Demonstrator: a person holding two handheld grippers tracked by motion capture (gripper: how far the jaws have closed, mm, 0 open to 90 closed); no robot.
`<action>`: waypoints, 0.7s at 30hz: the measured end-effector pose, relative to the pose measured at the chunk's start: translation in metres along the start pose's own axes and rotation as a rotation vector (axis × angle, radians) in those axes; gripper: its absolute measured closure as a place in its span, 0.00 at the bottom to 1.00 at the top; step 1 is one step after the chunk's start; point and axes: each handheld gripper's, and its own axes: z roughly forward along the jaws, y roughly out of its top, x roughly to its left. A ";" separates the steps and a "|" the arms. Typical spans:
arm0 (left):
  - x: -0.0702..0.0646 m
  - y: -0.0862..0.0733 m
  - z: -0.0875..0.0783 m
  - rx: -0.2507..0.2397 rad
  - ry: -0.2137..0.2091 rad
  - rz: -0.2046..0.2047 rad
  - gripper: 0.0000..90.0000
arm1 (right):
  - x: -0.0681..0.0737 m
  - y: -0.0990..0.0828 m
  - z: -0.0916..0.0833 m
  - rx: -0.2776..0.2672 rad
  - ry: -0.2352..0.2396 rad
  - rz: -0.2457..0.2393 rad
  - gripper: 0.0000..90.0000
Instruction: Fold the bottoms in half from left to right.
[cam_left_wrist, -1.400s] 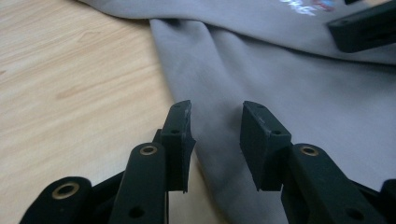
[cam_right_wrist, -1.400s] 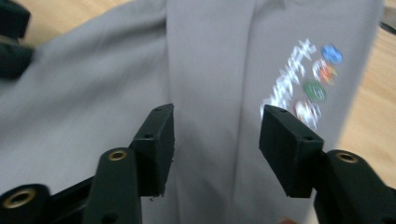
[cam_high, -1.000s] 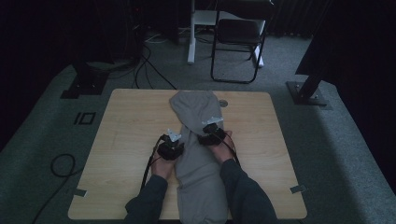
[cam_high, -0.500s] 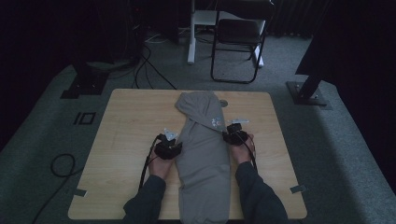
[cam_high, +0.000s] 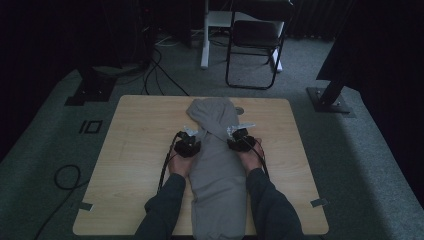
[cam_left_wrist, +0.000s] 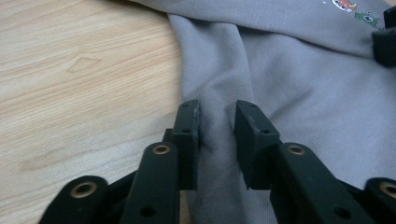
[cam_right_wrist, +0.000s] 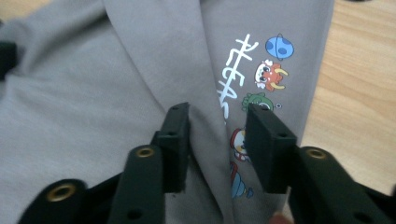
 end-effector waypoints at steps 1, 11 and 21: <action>0.000 0.000 0.000 0.000 0.000 0.000 0.81 | -0.003 -0.002 -0.001 -0.008 0.005 0.021 0.76; -0.011 -0.044 -0.047 0.006 -0.053 0.051 0.82 | 0.007 -0.047 -0.042 -0.019 0.071 0.001 0.80; -0.018 -0.074 -0.084 -0.051 -0.116 0.085 0.67 | 0.037 -0.067 -0.075 -0.014 0.129 -0.149 0.63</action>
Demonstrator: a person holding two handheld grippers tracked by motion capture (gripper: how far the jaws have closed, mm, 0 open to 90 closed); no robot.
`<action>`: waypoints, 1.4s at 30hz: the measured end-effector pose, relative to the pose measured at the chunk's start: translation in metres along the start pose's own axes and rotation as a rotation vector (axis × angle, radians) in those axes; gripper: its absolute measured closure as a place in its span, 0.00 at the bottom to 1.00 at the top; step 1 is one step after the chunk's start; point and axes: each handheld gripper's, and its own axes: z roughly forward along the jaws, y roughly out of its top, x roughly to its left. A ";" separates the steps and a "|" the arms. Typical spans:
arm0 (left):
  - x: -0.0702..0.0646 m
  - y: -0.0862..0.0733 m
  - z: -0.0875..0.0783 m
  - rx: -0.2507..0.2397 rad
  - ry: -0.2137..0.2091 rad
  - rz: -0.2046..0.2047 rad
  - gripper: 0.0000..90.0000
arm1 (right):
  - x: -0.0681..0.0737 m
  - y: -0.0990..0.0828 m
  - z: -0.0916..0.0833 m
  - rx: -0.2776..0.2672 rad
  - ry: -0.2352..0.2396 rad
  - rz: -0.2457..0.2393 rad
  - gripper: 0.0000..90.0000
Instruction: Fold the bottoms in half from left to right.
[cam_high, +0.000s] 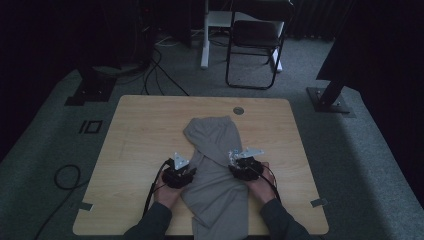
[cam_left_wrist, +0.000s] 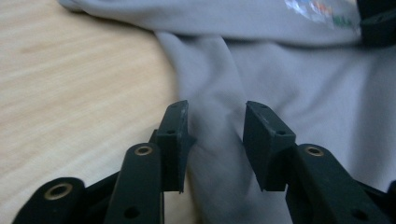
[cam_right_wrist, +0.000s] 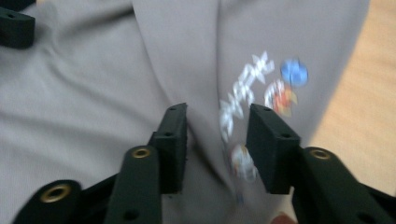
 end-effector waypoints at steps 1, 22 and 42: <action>0.003 0.002 0.000 -0.002 0.003 -0.014 0.67 | 0.000 0.000 0.000 0.000 0.000 0.000 0.63; 0.006 0.007 0.021 0.017 0.085 -0.026 0.93 | -0.024 0.056 0.056 0.052 -0.148 0.118 0.94; 0.005 0.006 0.020 0.017 0.095 -0.032 0.92 | -0.009 0.069 0.040 -0.093 -0.010 0.017 0.62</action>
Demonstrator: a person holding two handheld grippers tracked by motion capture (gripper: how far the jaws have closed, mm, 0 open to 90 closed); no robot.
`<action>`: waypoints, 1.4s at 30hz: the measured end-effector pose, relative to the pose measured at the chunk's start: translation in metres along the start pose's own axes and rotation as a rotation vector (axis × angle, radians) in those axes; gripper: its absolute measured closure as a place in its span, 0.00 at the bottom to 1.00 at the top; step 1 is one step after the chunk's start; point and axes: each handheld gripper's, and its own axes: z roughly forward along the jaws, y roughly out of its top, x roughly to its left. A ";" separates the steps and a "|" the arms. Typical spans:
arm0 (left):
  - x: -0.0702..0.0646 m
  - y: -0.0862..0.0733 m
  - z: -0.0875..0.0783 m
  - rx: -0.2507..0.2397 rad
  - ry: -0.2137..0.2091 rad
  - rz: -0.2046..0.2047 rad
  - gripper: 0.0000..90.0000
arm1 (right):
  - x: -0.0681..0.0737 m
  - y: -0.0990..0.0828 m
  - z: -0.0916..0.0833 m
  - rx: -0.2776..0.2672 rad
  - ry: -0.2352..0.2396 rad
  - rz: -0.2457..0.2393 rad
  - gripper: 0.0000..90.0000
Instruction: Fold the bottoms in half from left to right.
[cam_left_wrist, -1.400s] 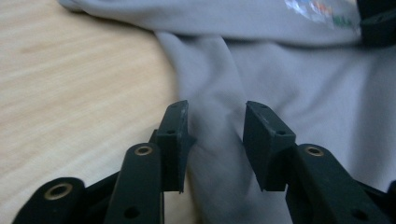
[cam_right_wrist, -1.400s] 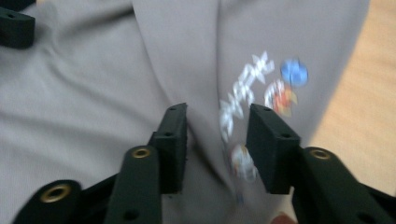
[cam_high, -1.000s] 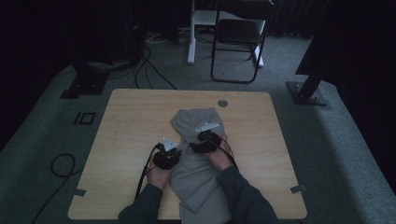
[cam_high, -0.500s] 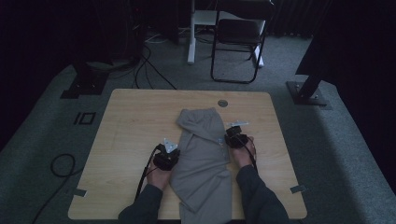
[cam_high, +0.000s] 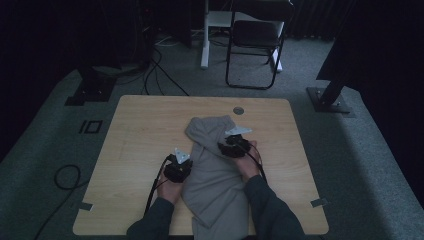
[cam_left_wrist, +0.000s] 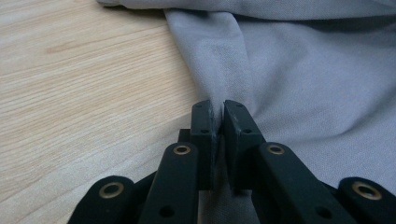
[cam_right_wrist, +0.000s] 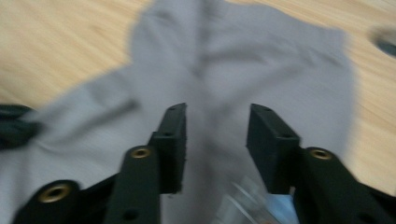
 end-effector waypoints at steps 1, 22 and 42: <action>0.000 0.000 0.000 0.000 0.000 0.000 0.92 | 0.000 0.000 0.000 0.000 0.000 0.000 0.62; -0.005 -0.002 -0.002 -0.010 0.014 0.043 0.89 | -0.053 -0.018 0.000 -0.011 -0.144 0.366 0.85; -0.002 -0.001 -0.002 -0.022 -0.016 0.022 0.70 | -0.037 -0.038 -0.013 0.059 -0.069 0.311 0.58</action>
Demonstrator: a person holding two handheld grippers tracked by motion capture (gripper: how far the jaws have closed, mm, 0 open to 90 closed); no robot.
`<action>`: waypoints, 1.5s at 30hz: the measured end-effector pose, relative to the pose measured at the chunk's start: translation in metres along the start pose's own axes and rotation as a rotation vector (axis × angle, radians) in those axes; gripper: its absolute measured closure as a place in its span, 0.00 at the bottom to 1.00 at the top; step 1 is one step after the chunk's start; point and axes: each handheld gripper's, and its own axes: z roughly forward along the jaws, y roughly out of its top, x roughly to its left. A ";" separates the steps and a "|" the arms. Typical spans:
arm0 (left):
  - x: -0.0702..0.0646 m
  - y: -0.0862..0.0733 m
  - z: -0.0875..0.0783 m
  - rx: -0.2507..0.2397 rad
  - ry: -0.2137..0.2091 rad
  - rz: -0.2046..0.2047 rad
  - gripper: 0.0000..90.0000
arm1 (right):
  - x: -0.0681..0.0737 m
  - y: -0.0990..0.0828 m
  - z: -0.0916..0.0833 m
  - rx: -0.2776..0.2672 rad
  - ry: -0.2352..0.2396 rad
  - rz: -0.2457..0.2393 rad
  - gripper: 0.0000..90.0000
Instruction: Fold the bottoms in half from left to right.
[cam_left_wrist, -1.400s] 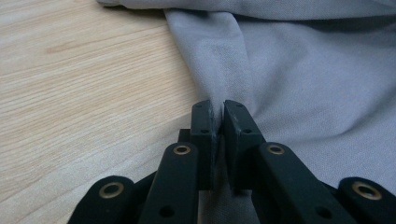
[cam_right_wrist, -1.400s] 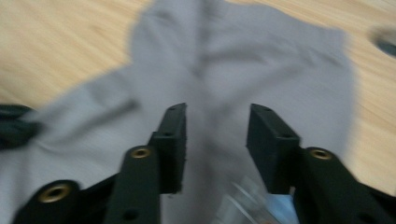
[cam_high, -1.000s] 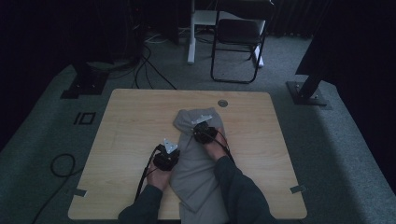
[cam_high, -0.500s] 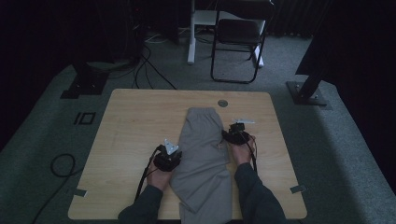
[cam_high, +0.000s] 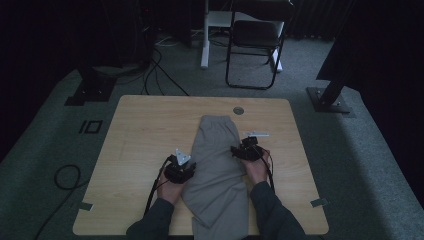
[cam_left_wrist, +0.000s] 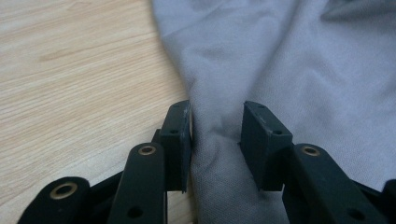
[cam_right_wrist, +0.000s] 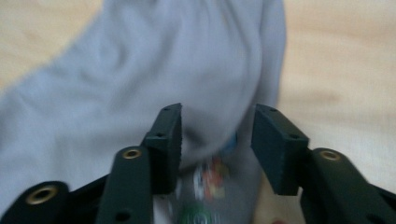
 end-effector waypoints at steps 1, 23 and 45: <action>0.000 0.000 0.000 -0.004 0.000 -0.004 0.70 | 0.001 -0.002 -0.001 0.018 -0.007 -0.014 0.59; -0.002 0.008 0.009 0.029 -0.012 0.002 0.68 | -0.004 -0.017 -0.015 0.099 -0.171 -0.172 0.98; 0.012 0.053 0.055 0.081 0.019 -0.007 0.77 | 0.002 0.012 0.026 0.016 -0.100 -0.170 0.65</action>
